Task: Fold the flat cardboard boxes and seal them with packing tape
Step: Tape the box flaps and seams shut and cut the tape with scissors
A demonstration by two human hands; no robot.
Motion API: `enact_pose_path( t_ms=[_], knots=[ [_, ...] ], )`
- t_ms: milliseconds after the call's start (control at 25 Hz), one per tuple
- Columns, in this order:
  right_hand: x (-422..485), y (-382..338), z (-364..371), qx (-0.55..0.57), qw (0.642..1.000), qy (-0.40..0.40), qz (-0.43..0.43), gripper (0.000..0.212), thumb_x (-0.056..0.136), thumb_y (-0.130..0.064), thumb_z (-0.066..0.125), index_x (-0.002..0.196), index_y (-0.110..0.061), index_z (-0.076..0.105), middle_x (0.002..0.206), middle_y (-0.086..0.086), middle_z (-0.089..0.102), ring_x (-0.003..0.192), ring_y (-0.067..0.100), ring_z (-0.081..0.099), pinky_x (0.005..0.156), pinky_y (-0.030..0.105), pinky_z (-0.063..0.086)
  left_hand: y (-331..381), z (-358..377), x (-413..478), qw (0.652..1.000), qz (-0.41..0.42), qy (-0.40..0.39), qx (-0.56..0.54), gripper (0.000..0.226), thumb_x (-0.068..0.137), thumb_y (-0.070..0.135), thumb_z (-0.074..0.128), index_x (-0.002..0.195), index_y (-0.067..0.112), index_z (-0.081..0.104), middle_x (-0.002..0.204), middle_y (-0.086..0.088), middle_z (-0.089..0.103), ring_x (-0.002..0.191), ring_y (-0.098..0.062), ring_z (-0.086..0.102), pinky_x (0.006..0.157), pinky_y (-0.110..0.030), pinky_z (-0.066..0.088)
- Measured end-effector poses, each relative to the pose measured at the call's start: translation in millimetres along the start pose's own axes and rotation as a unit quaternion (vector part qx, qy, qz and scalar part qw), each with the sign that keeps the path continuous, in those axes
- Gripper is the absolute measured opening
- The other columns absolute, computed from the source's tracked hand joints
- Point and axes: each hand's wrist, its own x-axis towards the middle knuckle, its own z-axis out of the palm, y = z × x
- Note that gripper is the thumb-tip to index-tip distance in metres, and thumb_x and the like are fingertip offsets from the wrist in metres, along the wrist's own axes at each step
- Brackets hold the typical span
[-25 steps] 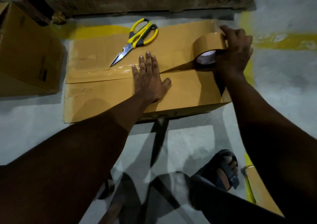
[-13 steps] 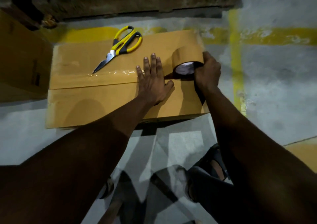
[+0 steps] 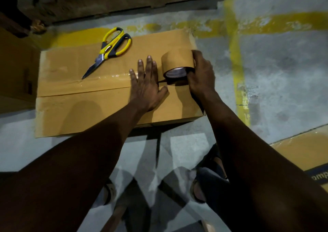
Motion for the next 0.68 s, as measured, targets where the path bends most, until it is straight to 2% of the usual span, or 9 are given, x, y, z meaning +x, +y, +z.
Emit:
enact_pose_path(
  t_ms=[40,120,200,320,400,440,560,600,680],
  knots=[
    [2,3,-8,0.001,0.998,0.056,0.012,0.056,0.082,-0.009,0.048,0.137,-0.019,0.05,0.128,0.012,0.06,0.114,0.035,0.056,0.085,0.041,0.045,0,-1,1,1.0,-0.001,-0.003,0.001,0.089,0.092,0.057,0.032,0.152,0.007,-0.01,0.16,-0.01,-0.02,0.147,-0.035,-0.016,0.116,-0.06,-0.002],
    [6,18,-26,-0.002,0.991,0.133,-0.004,0.053,0.079,-0.009,0.046,0.131,-0.019,0.056,0.122,0.009,0.062,0.107,0.032,0.059,0.079,0.041,0.048,0,-2,2,1.0,-0.009,-0.007,0.002,0.09,0.092,0.059,0.031,0.153,0.007,-0.009,0.16,-0.01,-0.02,0.147,-0.034,-0.016,0.116,-0.059,-0.001],
    [11,30,-31,0.025,0.991,0.133,-0.019,0.055,0.077,-0.006,0.046,0.13,-0.018,0.058,0.12,0.007,0.062,0.105,0.029,0.06,0.076,0.042,0.051,2,-4,4,1.0,-0.012,-0.012,0.01,0.09,0.092,0.059,0.031,0.152,0.007,-0.01,0.16,-0.011,-0.021,0.146,-0.037,-0.016,0.116,-0.06,-0.002],
    [11,27,-17,0.15,0.985,0.082,0.012,0.054,0.076,-0.007,0.054,0.129,-0.015,0.059,0.117,0.009,0.066,0.102,0.023,0.063,0.076,0.032,0.052,28,-6,6,0.999,0.035,-0.011,0.02,0.088,0.094,0.057,0.033,0.152,0.009,-0.012,0.159,-0.013,-0.022,0.146,-0.038,-0.017,0.116,-0.061,-0.003],
    [9,28,-10,0.166,0.985,0.052,0.01,0.049,0.077,-0.009,0.059,0.126,-0.011,0.062,0.112,0.01,0.069,0.098,0.023,0.066,0.075,0.03,0.053,50,-6,8,0.998,0.055,-0.01,0.004,0.085,0.094,0.056,0.033,0.153,0.014,-0.011,0.159,-0.013,-0.021,0.146,-0.038,-0.017,0.115,-0.059,-0.006],
    [8,29,-11,0.166,0.984,0.065,0.011,0.049,0.075,-0.007,0.056,0.124,-0.009,0.064,0.112,0.01,0.069,0.099,0.024,0.066,0.078,0.032,0.054,57,-4,8,0.999,0.05,-0.006,-0.005,0.085,0.093,0.057,0.032,0.154,0.014,-0.01,0.159,-0.013,-0.02,0.146,-0.038,-0.017,0.115,-0.059,-0.007],
    [14,46,-27,0.11,0.972,0.194,0.076,0.057,0.07,0.001,0.046,0.123,-0.008,0.064,0.119,0.012,0.066,0.109,0.028,0.061,0.088,0.03,0.045,61,0,8,1.0,0.027,-0.006,-0.011,0.089,0.092,0.059,0.031,0.153,0.008,-0.009,0.16,-0.013,-0.02,0.146,-0.035,-0.017,0.116,-0.058,-0.005],
    [14,53,-31,0.088,0.97,0.205,0.099,0.057,0.073,0.003,0.044,0.125,-0.008,0.063,0.121,0.013,0.065,0.112,0.029,0.059,0.089,0.029,0.042,60,0,8,1.0,0.022,-0.012,-0.009,0.09,0.092,0.059,0.031,0.153,0.007,-0.009,0.159,-0.013,-0.02,0.146,-0.036,-0.018,0.116,-0.058,-0.005],
    [16,66,-30,0.078,0.974,0.173,0.125,0.056,0.079,0.005,0.043,0.13,-0.009,0.06,0.125,0.015,0.062,0.115,0.03,0.056,0.092,0.029,0.041,63,-3,11,1.0,0.02,-0.019,-0.003,0.089,0.092,0.057,0.031,0.153,0.006,-0.009,0.159,-0.013,-0.02,0.145,-0.038,-0.018,0.115,-0.061,-0.004]
  ],
)
